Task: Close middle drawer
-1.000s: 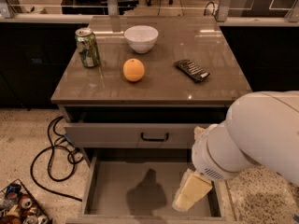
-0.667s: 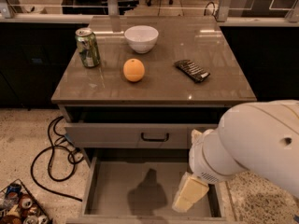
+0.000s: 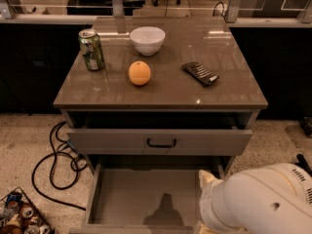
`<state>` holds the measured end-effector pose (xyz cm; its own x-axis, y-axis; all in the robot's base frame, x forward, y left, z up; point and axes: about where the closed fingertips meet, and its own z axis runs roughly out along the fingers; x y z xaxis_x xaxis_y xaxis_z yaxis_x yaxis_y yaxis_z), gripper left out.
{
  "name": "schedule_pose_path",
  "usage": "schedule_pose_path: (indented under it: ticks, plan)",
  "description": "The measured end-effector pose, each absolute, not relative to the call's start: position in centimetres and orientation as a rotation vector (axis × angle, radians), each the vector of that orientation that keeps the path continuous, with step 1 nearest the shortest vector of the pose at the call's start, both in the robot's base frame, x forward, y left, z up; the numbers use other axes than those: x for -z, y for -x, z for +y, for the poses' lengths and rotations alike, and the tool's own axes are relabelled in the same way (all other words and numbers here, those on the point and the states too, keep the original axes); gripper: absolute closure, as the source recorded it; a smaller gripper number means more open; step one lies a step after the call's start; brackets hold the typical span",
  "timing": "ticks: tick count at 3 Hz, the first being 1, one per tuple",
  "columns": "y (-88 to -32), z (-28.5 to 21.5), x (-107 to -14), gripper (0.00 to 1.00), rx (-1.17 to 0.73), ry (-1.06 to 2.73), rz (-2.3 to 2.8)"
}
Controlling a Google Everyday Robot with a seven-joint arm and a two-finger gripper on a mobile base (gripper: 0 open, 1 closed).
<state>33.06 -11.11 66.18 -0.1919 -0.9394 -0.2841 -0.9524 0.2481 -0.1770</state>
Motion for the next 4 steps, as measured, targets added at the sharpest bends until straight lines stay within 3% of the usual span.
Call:
schedule_pose_path:
  ticks: [1,4]
  plan:
    - [-30.0,-11.1,-60.2,0.00,-0.062,1.720,2.278]
    - [-29.9,-10.9,-57.8,0.00,-0.092,1.676,2.315]
